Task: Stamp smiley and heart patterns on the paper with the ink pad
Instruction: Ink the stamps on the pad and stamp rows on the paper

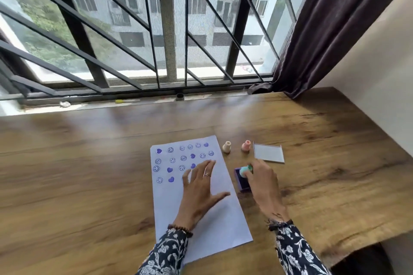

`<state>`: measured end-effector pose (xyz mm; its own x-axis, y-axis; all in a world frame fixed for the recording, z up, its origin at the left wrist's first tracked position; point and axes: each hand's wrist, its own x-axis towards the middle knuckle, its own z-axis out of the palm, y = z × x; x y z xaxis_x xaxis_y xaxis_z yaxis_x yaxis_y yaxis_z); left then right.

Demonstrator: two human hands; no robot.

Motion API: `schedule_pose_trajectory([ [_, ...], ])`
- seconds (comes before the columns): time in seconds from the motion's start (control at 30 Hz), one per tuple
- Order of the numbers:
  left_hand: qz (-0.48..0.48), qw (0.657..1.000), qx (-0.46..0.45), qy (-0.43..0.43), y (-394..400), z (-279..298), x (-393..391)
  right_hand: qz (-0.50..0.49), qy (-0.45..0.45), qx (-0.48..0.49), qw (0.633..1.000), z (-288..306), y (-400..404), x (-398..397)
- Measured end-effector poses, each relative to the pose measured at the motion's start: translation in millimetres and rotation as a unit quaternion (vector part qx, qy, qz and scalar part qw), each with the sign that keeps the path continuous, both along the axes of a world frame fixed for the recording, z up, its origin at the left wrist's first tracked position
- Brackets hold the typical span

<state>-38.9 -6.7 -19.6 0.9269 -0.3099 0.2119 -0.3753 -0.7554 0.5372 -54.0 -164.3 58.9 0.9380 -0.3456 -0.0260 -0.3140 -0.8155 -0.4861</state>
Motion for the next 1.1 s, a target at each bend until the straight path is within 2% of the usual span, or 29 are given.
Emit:
schedule_pose_trajectory([
  [0.1, 0.046, 0.997, 0.044, 0.031, 27.7, -10.6, -5.9, 0.03, 0.01, 0.036, 0.999, 3.7, 16.1, 3.9],
  [0.23, 0.051, 0.995, 0.053, 0.064, 37.1, -16.5, -7.7, 0.075, 0.06, 0.065, 0.993, 10.8, 39.0, 13.7],
  [0.3, 0.051, 0.995, 0.057, 0.06, 37.0, -17.6, -7.4, 0.088, 0.007, 0.062, 0.994, 18.9, 44.9, 17.7],
  [0.37, 0.051, 0.996, 0.057, 0.055, 37.5, -18.4, -7.4, 0.097, -0.058, 0.011, 0.993, 24.3, 47.2, 23.4],
  [0.43, 0.053, 0.996, 0.057, 0.052, 37.7, -19.3, -7.3, 0.096, -0.078, -0.044, 0.991, 25.9, 49.2, 30.1],
  [0.5, 0.053, 0.996, 0.058, 0.049, 37.7, -19.4, -7.2, 0.099, -0.054, -0.053, 0.992, 19.5, 54.0, 33.7],
  [0.63, 0.057, 0.995, 0.072, 0.048, 36.8, -20.3, -7.0, 0.135, 0.05, -0.031, 0.989, -12.4, 60.0, 29.0],
  [1.0, 0.059, 0.995, 0.073, 0.044, 38.0, -23.1, -6.8, 0.154, 0.014, -0.047, 0.987, -34.7, 53.0, 28.7],
  [1.1, 0.059, 0.996, 0.058, 0.045, 37.7, -22.1, -7.3, 0.138, 0.016, 0.002, 0.99, -34.0, 50.0, 30.5],
])
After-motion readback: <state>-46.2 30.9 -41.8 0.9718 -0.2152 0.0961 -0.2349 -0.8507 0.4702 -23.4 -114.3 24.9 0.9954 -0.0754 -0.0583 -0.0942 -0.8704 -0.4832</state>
